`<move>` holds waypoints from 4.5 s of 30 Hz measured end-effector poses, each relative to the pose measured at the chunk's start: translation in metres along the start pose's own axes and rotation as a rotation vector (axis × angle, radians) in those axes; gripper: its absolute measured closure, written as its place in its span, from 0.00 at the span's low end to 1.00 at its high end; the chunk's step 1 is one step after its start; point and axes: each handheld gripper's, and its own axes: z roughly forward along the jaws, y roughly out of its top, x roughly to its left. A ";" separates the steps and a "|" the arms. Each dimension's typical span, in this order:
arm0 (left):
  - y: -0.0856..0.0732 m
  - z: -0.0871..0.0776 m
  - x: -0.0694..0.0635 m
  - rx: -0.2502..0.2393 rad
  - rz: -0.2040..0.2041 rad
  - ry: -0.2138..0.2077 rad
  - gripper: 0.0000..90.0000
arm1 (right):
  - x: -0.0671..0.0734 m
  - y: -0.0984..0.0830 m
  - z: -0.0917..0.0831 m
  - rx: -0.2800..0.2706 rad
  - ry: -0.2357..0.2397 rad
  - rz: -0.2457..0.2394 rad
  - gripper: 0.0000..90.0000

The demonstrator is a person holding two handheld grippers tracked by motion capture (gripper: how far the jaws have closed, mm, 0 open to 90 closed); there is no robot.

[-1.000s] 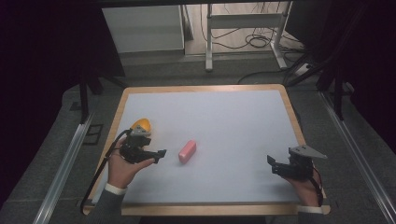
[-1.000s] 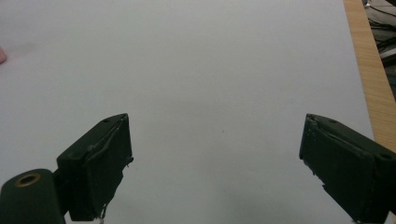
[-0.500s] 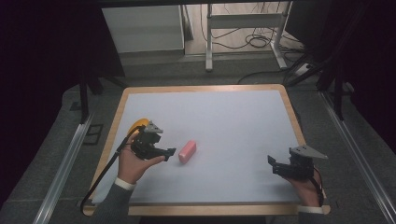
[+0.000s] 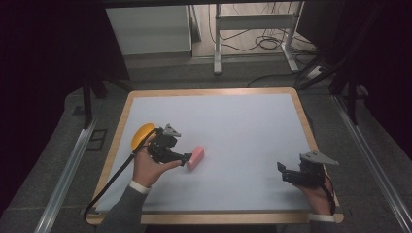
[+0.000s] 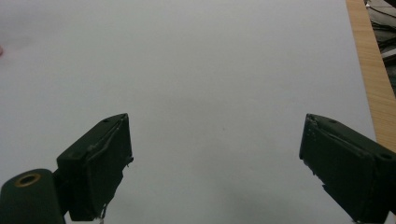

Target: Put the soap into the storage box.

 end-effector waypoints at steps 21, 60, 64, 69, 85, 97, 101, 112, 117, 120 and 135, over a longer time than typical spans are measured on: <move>0.009 0.042 -0.007 0.086 -0.021 -0.008 0.29 | -0.001 -0.001 0.002 0.011 -0.008 -0.004 0.10; -0.003 0.084 -0.009 0.190 -0.099 -0.001 0.65 | 0.001 -0.001 0.003 0.015 0.000 -0.009 0.10; -0.004 0.083 -0.008 0.181 -0.106 -0.006 0.67 | 0.001 -0.001 0.003 0.015 0.000 -0.010 0.10; -0.005 0.080 -0.007 0.172 -0.101 -0.003 0.67 | 0.000 -0.001 0.002 0.014 -0.002 -0.007 0.10; -0.001 0.048 -0.003 0.082 -0.078 -0.015 0.67 | 0.001 -0.001 0.003 0.018 -0.007 -0.010 0.10; -0.001 0.032 0.005 0.046 -0.079 -0.023 0.67 | 0.000 -0.002 0.003 0.019 -0.010 -0.006 0.10; -0.004 0.027 0.010 0.036 -0.087 -0.023 0.67 | -0.001 -0.002 0.003 0.019 -0.012 -0.008 0.10; -0.008 0.005 0.020 -0.006 -0.104 -0.007 0.67 | -0.001 -0.002 0.003 0.016 -0.016 -0.007 0.10; -0.009 -0.001 0.023 -0.013 -0.105 0.001 0.67 | -0.001 -0.002 0.003 0.017 -0.016 -0.007 0.10; -0.009 -0.004 0.025 -0.025 -0.110 0.009 0.67 | -0.001 -0.002 0.003 0.018 -0.018 -0.005 0.10; -0.012 -0.024 0.043 -0.055 -0.135 0.046 0.67 | -0.002 -0.002 0.002 0.010 -0.012 -0.003 0.10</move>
